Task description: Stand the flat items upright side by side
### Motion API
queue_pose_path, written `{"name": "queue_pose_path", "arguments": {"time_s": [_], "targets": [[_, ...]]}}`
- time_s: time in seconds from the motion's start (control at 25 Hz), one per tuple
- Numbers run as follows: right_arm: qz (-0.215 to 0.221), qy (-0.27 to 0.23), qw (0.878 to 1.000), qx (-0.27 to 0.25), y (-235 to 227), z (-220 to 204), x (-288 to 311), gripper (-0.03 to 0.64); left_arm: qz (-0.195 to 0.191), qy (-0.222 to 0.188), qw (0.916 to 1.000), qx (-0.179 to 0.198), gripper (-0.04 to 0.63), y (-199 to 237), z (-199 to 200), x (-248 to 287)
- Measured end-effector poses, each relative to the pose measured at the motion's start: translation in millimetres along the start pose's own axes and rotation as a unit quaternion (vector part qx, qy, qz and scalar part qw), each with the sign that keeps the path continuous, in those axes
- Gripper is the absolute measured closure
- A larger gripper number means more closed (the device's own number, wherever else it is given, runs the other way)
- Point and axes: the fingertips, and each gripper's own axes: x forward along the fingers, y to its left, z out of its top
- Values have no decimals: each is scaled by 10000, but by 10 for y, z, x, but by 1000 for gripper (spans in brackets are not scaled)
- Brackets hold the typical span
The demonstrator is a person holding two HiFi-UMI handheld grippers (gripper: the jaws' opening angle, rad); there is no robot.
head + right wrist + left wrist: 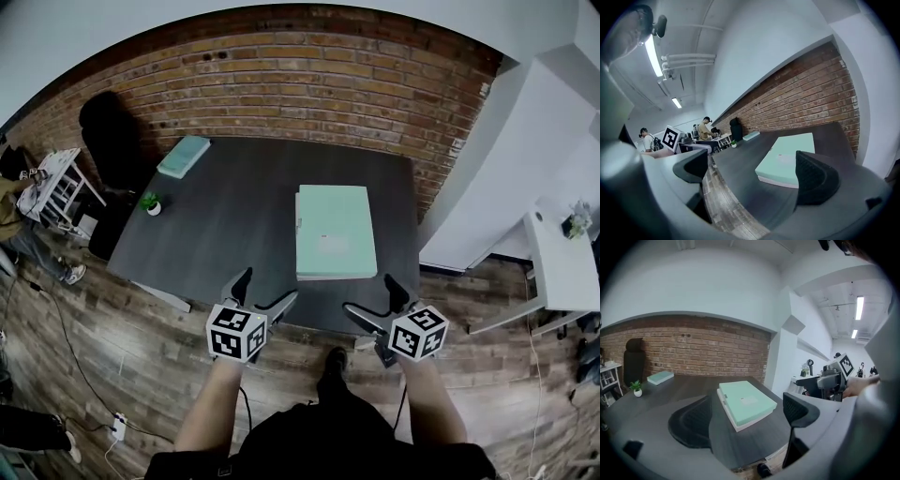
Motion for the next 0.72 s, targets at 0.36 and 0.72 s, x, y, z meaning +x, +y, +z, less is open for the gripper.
{"name": "queue_pose_path", "arguments": {"time_s": [0.36, 0.72], "targets": [[215, 47, 9995, 214, -848, 470, 633, 34, 182, 322, 9992, 119, 106, 182, 315, 951], [456, 307, 9971, 520, -1227, 567, 1068, 34, 306, 640, 9975, -50, 106, 385, 304, 1497]]}}
